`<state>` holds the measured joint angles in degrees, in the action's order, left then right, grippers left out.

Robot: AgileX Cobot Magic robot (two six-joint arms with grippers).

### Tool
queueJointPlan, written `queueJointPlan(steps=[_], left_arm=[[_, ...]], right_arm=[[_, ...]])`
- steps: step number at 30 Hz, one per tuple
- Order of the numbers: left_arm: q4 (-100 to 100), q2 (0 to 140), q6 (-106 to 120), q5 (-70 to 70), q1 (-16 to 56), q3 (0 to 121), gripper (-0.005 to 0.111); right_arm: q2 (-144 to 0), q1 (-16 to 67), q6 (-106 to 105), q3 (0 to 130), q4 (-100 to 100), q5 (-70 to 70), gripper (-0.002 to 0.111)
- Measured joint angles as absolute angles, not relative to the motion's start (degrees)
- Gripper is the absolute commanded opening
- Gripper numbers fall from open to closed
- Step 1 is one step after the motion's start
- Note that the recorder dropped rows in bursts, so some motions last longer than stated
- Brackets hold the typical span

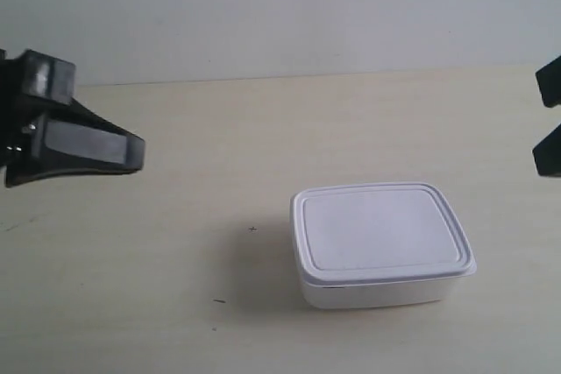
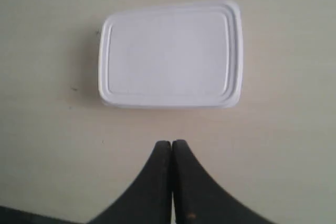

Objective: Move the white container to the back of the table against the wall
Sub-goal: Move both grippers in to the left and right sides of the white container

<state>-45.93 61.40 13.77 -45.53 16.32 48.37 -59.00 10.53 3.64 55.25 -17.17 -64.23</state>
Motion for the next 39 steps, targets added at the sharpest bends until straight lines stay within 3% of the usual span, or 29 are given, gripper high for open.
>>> queueJointPlan(steps=[10, 16, 39], left_arm=[[-47.02, 69.23, 11.31, -38.54, 33.87, 48.46, 0.000], [-47.25, 77.17, 9.20, -34.24, 40.62, 48.46, 0.000], [-51.08, 97.33, 10.07, -19.98, 43.63, 50.17, 0.000]], right_arm=[[-60.06, 10.53, 3.48, 47.94, -21.43, -67.07, 0.000], [-60.14, 10.53, 2.15, 40.73, -22.51, -63.61, 0.000], [-81.03, 10.53, -4.33, 35.60, -23.40, -44.04, 0.000]])
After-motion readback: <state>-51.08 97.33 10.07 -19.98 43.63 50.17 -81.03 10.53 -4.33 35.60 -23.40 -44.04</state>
